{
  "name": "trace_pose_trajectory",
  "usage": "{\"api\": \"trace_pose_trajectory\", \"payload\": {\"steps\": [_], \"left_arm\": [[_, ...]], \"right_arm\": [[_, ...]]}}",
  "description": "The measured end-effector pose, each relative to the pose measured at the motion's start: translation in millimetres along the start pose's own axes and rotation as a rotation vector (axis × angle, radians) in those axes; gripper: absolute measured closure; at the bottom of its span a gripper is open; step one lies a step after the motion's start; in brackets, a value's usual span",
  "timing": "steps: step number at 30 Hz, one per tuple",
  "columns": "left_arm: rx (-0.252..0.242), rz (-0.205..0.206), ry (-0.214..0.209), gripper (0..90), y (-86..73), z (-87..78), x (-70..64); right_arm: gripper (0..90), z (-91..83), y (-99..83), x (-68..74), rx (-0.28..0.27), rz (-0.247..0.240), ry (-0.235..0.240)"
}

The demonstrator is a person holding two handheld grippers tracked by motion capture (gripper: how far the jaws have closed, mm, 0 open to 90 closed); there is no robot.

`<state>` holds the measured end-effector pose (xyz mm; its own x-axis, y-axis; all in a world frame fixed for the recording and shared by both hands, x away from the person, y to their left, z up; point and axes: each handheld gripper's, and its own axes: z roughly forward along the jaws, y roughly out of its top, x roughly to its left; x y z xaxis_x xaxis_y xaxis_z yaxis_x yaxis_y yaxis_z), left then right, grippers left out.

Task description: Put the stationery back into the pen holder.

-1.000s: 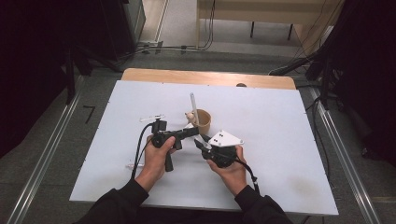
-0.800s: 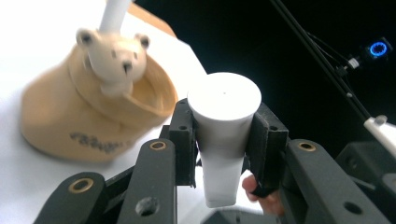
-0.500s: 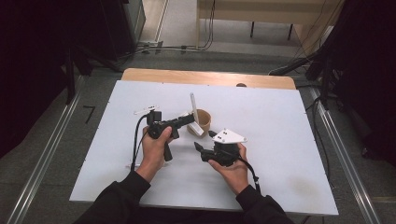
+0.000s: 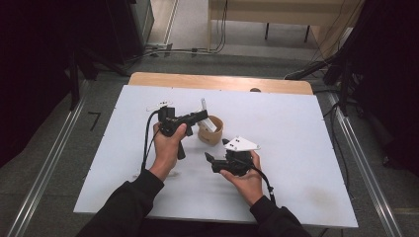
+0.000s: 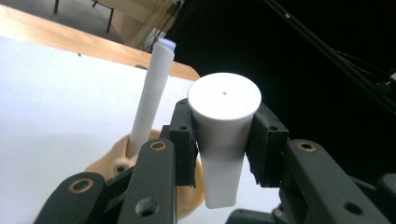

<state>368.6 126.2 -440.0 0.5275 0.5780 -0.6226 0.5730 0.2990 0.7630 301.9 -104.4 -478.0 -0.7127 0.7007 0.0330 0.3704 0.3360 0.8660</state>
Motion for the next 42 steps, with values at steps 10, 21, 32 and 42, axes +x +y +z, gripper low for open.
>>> {"api": "trace_pose_trajectory", "payload": {"steps": [10, 21, 32, 42], "left_arm": [[0.010, 0.066, 0.063, 67.9, 7.4, 18.3, -0.4], [0.014, 0.164, 0.143, 67.7, 5.0, 24.0, -2.0], [0.043, 0.224, 0.198, 67.6, 1.7, 27.0, -0.1], [0.043, 0.221, 0.210, 62.4, 1.6, 27.9, 1.9]], "right_arm": [[20.7, 0.0, -0.3, -0.8, 0.000, 0.003, -0.003], [20.8, -0.3, -0.8, -1.2, 0.002, 0.001, -0.001], [20.8, 0.5, -1.7, -1.3, 0.009, 0.001, -0.002], [20.8, 1.1, -2.4, -1.4, 0.011, 0.001, -0.003]]}}
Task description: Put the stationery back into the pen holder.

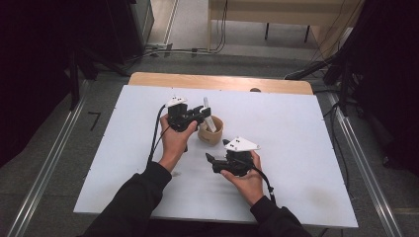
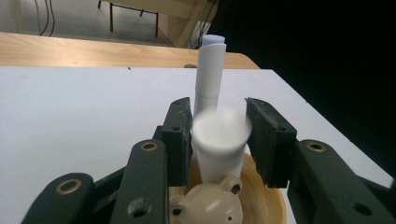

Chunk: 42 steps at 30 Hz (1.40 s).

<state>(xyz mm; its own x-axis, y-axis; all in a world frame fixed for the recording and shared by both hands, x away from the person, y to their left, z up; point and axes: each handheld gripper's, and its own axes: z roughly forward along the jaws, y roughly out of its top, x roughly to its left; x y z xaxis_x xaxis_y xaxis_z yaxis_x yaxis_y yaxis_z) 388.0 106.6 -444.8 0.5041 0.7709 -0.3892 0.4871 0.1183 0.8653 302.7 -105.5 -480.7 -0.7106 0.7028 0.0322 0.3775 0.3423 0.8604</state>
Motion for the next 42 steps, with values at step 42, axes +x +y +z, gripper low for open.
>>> {"api": "trace_pose_trajectory", "payload": {"steps": [42], "left_arm": [[-0.008, -0.029, -0.048, 28.8, -30.4, -86.4, 20.7]], "right_arm": [[20.8, 3.1, -2.1, 4.4, 0.009, -0.013, 0.020]]}}
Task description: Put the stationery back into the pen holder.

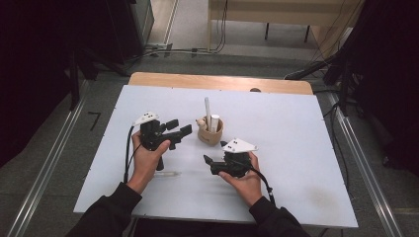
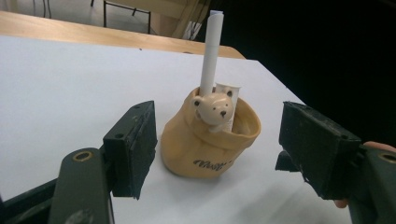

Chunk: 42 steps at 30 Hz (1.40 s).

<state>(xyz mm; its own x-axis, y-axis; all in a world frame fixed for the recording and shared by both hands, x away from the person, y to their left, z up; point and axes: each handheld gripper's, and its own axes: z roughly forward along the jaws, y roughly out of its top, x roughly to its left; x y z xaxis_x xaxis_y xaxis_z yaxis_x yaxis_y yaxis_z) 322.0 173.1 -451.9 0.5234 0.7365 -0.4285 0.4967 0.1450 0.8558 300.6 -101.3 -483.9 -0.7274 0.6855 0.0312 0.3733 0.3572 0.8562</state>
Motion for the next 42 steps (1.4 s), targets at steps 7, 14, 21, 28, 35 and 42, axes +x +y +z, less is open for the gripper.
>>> {"api": "trace_pose_trajectory", "payload": {"steps": [7, 14, 21, 28, 35, 42], "left_arm": [[-0.008, -0.005, 0.017, 28.3, -9.7, -19.7, 8.4], [0.001, -0.020, 0.044, 28.2, -18.3, -32.1, 19.2], [0.005, -0.025, 0.055, 27.6, -21.9, -37.6, 23.7], [0.031, 0.011, 0.045, 27.6, -29.0, -44.3, 23.6], [0.052, 0.058, 0.069, 27.7, -34.4, -55.3, 24.9], [0.071, 0.100, 0.088, 28.1, -40.0, -63.0, 26.2]], "right_arm": [[21.0, 1.8, -0.7, 3.7, -0.005, -0.008, 0.031], [21.5, 6.2, -1.0, 11.9, -0.003, -0.029, 0.057], [21.5, 7.5, -1.1, 14.7, -0.001, -0.034, 0.069], [21.5, 6.5, -1.2, 13.5, 0.005, -0.031, 0.062], [21.4, 6.7, -1.9, 13.2, 0.006, -0.035, 0.060], [20.5, 4.8, -2.6, 9.8, 0.009, -0.031, 0.055]]}}
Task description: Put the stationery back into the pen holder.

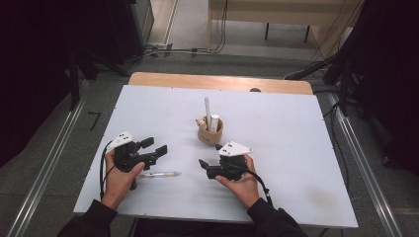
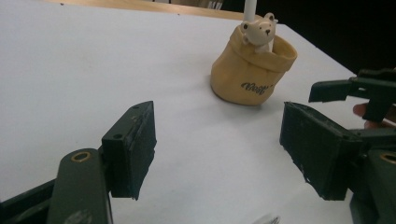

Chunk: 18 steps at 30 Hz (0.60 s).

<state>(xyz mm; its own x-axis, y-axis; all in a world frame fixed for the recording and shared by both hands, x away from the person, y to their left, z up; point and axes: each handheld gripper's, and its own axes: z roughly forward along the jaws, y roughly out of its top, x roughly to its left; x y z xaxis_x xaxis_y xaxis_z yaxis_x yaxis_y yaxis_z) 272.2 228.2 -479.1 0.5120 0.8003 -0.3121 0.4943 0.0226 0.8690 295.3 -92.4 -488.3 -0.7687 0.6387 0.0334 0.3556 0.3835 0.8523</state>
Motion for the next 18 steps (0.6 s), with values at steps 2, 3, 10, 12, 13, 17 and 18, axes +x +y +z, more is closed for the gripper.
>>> {"api": "trace_pose_trajectory", "payload": {"steps": [2, 3, 10, 12, 13, 17, 18], "left_arm": [[0.010, 0.020, 0.001, 28.1, -2.7, -0.8, -1.7], [0.018, 0.038, 0.005, 28.1, -3.7, -1.1, -2.5], [0.034, 0.072, 0.009, 28.0, -8.0, -2.8, -2.7], [0.034, 0.070, 0.008, 28.0, -8.5, -3.2, -2.3], [0.037, 0.071, 0.009, 27.9, -8.6, -3.3, -2.1], [0.044, 0.081, 0.007, 27.7, -8.6, -3.8, -1.1], [0.048, 0.088, 0.009, 27.4, -8.8, -3.9, -0.9]], "right_arm": [[20.2, -1.1, 0.1, -0.4, -0.001, 0.002, -0.004], [19.8, -1.5, 0.1, -0.8, 0.000, 0.002, -0.004], [17.7, -5.7, -1.8, -5.0, 0.003, 0.009, -0.010], [16.8, -6.7, -2.6, -6.1, 0.004, 0.011, -0.015], [16.4, -7.2, -3.0, -6.6, 0.007, 0.015, -0.015], [15.2, -8.2, -4.3, -9.3, 0.016, 0.023, -0.014], [15.1, -8.8, -4.6, -9.7, 0.018, 0.024, -0.015]]}}
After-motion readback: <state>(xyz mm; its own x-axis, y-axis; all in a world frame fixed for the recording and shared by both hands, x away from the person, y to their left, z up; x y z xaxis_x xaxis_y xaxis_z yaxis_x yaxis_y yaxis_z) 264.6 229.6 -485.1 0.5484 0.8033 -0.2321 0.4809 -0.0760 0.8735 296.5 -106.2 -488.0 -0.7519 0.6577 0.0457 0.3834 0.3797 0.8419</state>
